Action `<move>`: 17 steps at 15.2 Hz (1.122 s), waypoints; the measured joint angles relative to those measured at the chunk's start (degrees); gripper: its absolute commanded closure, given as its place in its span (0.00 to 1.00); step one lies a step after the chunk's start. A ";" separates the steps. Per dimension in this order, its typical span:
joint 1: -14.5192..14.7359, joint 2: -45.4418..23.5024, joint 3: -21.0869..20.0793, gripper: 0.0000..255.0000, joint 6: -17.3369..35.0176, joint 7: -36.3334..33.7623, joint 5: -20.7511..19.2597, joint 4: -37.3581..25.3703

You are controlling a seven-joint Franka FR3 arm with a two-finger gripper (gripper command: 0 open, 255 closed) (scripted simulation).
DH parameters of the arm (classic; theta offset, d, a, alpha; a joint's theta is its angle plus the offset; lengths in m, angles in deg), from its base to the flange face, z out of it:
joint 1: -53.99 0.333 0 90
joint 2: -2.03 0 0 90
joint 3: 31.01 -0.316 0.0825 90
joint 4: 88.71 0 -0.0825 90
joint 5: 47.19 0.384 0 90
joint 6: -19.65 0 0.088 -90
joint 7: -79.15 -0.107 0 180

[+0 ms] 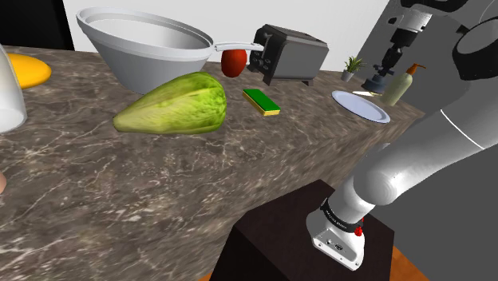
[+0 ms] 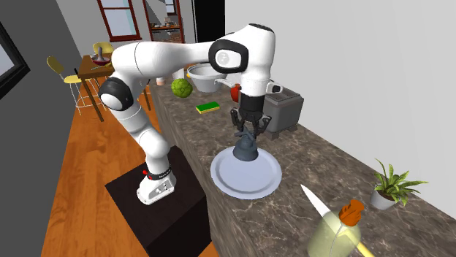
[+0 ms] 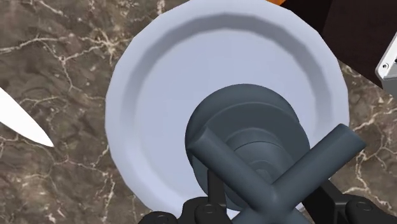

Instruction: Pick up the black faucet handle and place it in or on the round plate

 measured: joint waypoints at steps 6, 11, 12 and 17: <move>-0.64 1.64 -0.19 1.00 3.72 -0.65 -1.21 4.87; -1.24 3.07 -0.38 1.00 7.50 -1.65 -2.28 9.76; -1.32 3.25 -0.36 1.00 8.23 -1.81 -2.43 10.63; -1.80 4.19 -0.24 1.00 11.85 -2.64 -3.26 15.00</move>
